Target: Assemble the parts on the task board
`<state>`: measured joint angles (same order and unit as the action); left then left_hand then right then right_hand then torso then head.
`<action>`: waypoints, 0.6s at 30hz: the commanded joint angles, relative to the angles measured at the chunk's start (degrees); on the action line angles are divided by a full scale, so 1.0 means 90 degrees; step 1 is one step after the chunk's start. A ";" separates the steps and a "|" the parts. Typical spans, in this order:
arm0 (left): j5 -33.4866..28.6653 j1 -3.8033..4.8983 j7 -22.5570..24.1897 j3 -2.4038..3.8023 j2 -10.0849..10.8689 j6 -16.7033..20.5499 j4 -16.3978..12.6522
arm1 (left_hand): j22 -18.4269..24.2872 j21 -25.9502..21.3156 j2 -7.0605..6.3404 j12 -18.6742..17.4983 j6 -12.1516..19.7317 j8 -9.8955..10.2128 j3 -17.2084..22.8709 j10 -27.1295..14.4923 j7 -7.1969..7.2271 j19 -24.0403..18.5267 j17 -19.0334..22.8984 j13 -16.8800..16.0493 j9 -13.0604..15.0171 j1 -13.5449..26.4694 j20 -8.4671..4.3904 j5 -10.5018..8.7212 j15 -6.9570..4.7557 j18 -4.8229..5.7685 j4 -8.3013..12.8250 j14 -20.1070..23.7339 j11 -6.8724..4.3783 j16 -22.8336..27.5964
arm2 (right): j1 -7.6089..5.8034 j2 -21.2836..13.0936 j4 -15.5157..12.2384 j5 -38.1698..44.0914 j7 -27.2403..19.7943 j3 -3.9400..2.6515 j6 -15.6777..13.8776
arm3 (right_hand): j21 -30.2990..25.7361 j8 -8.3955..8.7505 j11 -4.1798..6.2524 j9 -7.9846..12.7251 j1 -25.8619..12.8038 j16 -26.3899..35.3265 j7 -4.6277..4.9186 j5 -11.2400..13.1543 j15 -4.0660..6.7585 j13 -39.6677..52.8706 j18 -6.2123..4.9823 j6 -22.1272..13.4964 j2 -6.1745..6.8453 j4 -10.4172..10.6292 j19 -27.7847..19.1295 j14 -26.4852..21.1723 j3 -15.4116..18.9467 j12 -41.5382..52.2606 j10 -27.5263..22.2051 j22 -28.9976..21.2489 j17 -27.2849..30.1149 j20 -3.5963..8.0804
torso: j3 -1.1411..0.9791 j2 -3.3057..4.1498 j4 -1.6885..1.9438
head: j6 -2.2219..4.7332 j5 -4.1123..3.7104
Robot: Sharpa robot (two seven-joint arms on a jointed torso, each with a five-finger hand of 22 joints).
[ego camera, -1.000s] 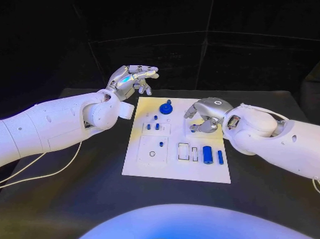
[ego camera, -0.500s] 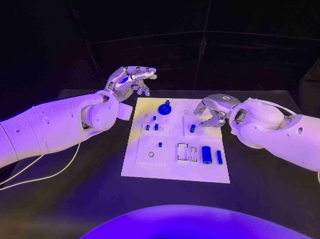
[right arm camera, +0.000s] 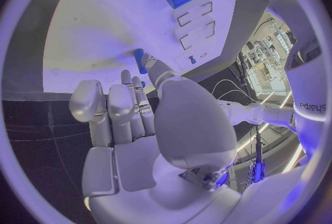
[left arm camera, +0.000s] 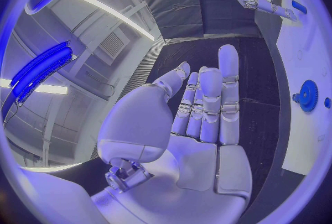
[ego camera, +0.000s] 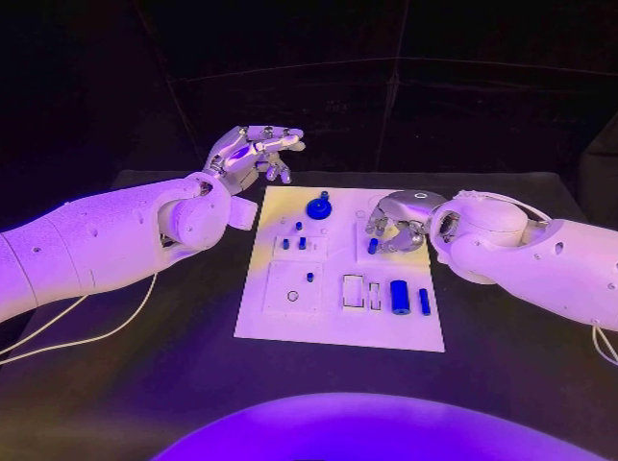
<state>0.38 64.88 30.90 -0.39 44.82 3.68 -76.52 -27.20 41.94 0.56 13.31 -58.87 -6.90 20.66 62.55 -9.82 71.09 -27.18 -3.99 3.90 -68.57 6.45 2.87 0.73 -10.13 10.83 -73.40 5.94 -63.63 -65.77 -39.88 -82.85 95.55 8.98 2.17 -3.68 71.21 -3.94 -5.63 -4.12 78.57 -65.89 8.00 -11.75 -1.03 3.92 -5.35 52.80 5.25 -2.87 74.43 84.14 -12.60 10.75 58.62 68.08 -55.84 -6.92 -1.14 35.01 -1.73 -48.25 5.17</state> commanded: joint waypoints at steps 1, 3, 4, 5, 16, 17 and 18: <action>-0.0017 0.0009 0.0016 0.0003 -0.0010 -0.0091 0.0005 | 0.0009 -0.0024 0.0004 0.0026 0.0016 -0.0018 -0.0015 -0.0043 -0.0038 -0.0029 0.0008 0.0000 -0.0006 -0.0046 -0.0002 0.0028 0.0007 -0.0041 0.0019 0.0030 -0.0003 0.0028 | -0.0004 0.0035 0.0036 -0.0043 -0.0141 -0.0002 0.0380 | 0.0070 -0.0053 0.0029 -0.0014 0.0025 -0.0034 -0.0006 -0.0041 0.0063 -0.0011 -0.0034 0.0081 -0.0070 -0.0020 0.0074 0.0016 -0.0023 0.0049 0.0131 0.0054 -0.0051 0.0029 | 0.0000 0.0000 0.0005 | -0.0012 -0.0002; -0.0017 0.0009 0.0016 0.0003 -0.0014 -0.0092 0.0008 | 0.0009 -0.0024 0.0004 0.0026 0.0016 -0.0018 -0.0015 -0.0043 -0.0038 -0.0029 0.0008 0.0000 -0.0006 -0.0046 -0.0002 0.0028 0.0007 -0.0041 0.0019 0.0030 -0.0003 0.0028 | 0.0004 0.0053 0.0054 -0.0045 -0.0149 -0.0001 0.0422 | 0.0097 -0.0063 0.0045 -0.0017 0.0032 -0.0059 0.0006 -0.0045 0.0076 -0.0016 -0.0026 0.0110 -0.0088 -0.0021 0.0099 0.0027 -0.0050 0.0060 0.0196 0.0082 -0.0076 0.0040 | 0.0002 -0.0004 0.0001 | -0.0018 -0.0001; -0.0017 0.0009 0.0016 0.0003 -0.0015 -0.0092 0.0010 | 0.0009 -0.0024 0.0004 0.0026 0.0016 -0.0018 -0.0015 -0.0043 -0.0038 -0.0029 0.0008 0.0000 -0.0006 -0.0046 -0.0002 0.0028 0.0007 -0.0041 0.0019 0.0030 -0.0003 0.0028 | 0.0009 0.0065 0.0063 -0.0046 -0.0155 -0.0001 0.0439 | 0.0109 -0.0067 0.0053 -0.0018 0.0038 -0.0070 0.0011 -0.0046 0.0082 -0.0018 -0.0023 0.0125 -0.0099 -0.0023 0.0110 0.0032 -0.0069 0.0061 0.0226 0.0096 -0.0086 0.0046 | 0.0001 -0.0005 0.0000 | -0.0021 -0.0001; -0.0017 0.0009 0.0016 0.0003 -0.0017 -0.0093 0.0011 | 0.0009 -0.0024 0.0004 0.0026 0.0016 -0.0018 -0.0015 -0.0043 -0.0038 -0.0029 0.0008 0.0000 -0.0006 -0.0046 -0.0002 0.0028 0.0007 -0.0041 0.0019 0.0030 -0.0003 0.0028 | 0.0012 0.0073 0.0069 -0.0047 -0.0160 0.0000 0.0449 | 0.0118 -0.0071 0.0057 -0.0019 0.0042 -0.0079 0.0015 -0.0046 0.0086 -0.0020 -0.0021 0.0137 -0.0106 -0.0024 0.0117 0.0035 -0.0081 0.0061 0.0243 0.0105 -0.0096 0.0050 | 0.0001 -0.0007 -0.0002 | -0.0022 -0.0001; -0.0017 0.0008 0.0014 0.0001 -0.0032 -0.0102 0.0024 | 0.0017 -0.0036 0.0010 0.0036 0.0018 -0.0020 -0.0023 -0.0052 -0.0040 -0.0028 0.0034 0.0001 -0.0006 -0.0064 -0.0001 0.0026 0.0008 -0.0041 0.0028 0.0044 -0.0001 0.0036 | 0.0055 0.0195 0.0178 -0.0052 -0.0224 0.0002 0.0398 | 0.0374 -0.0228 0.0108 -0.0068 0.0109 -0.0317 0.0037 0.0137 0.0134 -0.0025 0.0050 0.0586 -0.0314 -0.0018 0.0315 0.0106 -0.0550 -0.0006 0.0651 0.0385 -0.0345 0.0103 | 0.0005 -0.0004 -0.0002 | -0.0041 -0.0010; -0.0017 0.0008 0.0014 0.0001 -0.0032 -0.0102 0.0025 | 0.0017 -0.0036 0.0010 0.0036 0.0018 -0.0020 -0.0023 -0.0052 -0.0040 -0.0028 0.0034 0.0001 -0.0006 -0.0064 -0.0001 0.0026 0.0008 -0.0041 0.0028 0.0044 -0.0001 0.0036 | 0.0060 0.0207 0.0193 -0.0052 -0.0223 0.0002 0.0381 | 0.0385 -0.0245 0.0109 -0.0073 0.0104 -0.0331 0.0038 0.0142 0.0135 -0.0024 0.0052 0.0636 -0.0321 -0.0015 0.0322 0.0109 -0.0586 -0.0016 0.0680 0.0396 -0.0359 0.0104 | 0.0005 -0.0005 -0.0002 | -0.0044 -0.0011; -0.0017 0.0008 0.0014 0.0001 -0.0031 -0.0103 0.0025 | 0.0017 -0.0036 0.0010 0.0036 0.0018 -0.0020 -0.0023 -0.0052 -0.0040 -0.0028 0.0034 0.0001 -0.0006 -0.0064 -0.0001 0.0026 0.0008 -0.0041 0.0028 0.0044 -0.0001 0.0036 | 0.0065 0.0218 0.0205 -0.0052 -0.0220 0.0002 0.0358 | 0.0407 -0.0259 0.0113 -0.0078 0.0099 -0.0348 0.0038 0.0149 0.0137 -0.0023 0.0058 0.0679 -0.0331 -0.0010 0.0337 0.0112 -0.0620 -0.0023 0.0713 0.0421 -0.0376 0.0106 | 0.0006 -0.0006 -0.0001 | -0.0047 -0.0010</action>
<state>0.38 64.88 30.84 -0.40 44.59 3.54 -76.30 -27.08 41.94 0.56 13.31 -58.87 -6.89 20.66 62.55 -9.82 71.09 -26.92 -3.99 3.90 -68.57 6.45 2.87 0.73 -10.13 10.83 -73.40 5.94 -63.63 -65.15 -38.02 -81.12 95.19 7.71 2.20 -0.55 74.58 -5.95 -4.64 -4.76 79.47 -68.84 8.33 -10.54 -0.18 3.73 -5.34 58.70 2.98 -2.91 77.04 84.14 -17.93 10.67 64.74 71.82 -59.19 -6.00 -1.12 34.99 -1.77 -48.62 5.09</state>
